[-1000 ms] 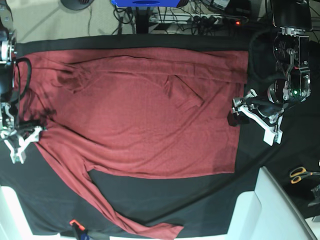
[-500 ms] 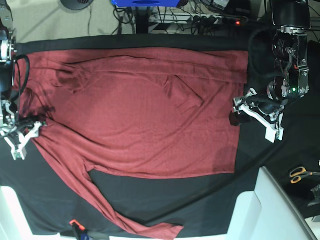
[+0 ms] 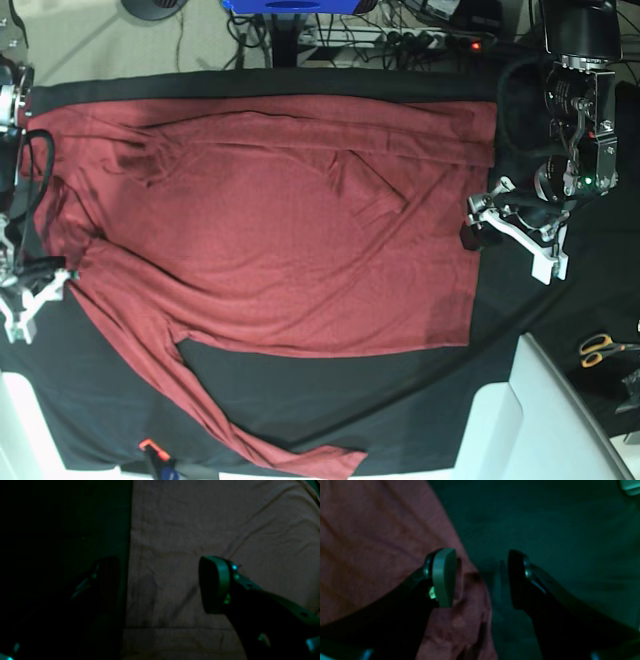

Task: Fold the T-shirt properly
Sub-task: 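Move the left gripper along the opposite side edge toward the hem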

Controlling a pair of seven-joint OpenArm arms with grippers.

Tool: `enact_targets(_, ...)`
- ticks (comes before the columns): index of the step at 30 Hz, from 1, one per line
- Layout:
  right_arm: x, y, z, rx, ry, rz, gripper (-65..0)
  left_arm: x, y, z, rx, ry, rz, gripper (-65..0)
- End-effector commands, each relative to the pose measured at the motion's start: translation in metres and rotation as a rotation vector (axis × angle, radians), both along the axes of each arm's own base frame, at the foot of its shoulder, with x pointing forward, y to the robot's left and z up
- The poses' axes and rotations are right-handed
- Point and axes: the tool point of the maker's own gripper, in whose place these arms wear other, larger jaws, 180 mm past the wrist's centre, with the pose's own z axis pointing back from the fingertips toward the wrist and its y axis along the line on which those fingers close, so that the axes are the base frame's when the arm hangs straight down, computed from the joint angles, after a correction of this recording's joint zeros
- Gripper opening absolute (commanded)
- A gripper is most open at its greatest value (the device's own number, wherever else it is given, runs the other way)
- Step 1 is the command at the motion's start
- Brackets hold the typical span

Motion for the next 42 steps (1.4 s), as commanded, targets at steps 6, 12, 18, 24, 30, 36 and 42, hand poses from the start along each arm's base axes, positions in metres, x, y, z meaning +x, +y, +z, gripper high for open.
enact_targets(6, 0.013, -0.008, 0.015, -0.003, -0.047, -0.014, -33.6, 0.010, 0.005, 0.014, 0.012, -0.050, -0.001, -18.8)
enact_targets(12, 0.004, 0.001, -0.011, 0.052, -0.020, -0.041, -33.6, 0.010, 0.005, 0.014, 0.012, -0.050, -0.001, -18.8)
enact_targets(18, 0.004, 0.008, -0.025, 0.075, -0.008, -0.042, -34.1, 0.010, 0.006, 0.014, 0.014, -0.049, -0.002, -18.8)
enact_targets(24, 0.003, 0.009, -0.028, 0.080, -0.013, -0.045, -44.6, 0.009, 0.006, 0.013, 0.015, -0.047, -0.002, -18.8)
enact_targets(30, 0.006, 0.009, -0.026, 0.085, -0.023, -0.049, -65.0, 0.010, 0.006, 0.014, 0.014, -0.049, -0.002, -18.8)
enact_targets(36, 0.023, 0.007, 0.002, 0.057, -0.131, -0.024, -65.0, 0.023, 0.013, 0.009, 0.002, -0.036, 0.031, -18.8)
enact_targets(42, 0.023, -0.005, 0.027, 0.035, -0.149, -0.048, -65.0, 0.049, 0.036, -0.010, -0.032, 0.022, 0.122, -18.8)
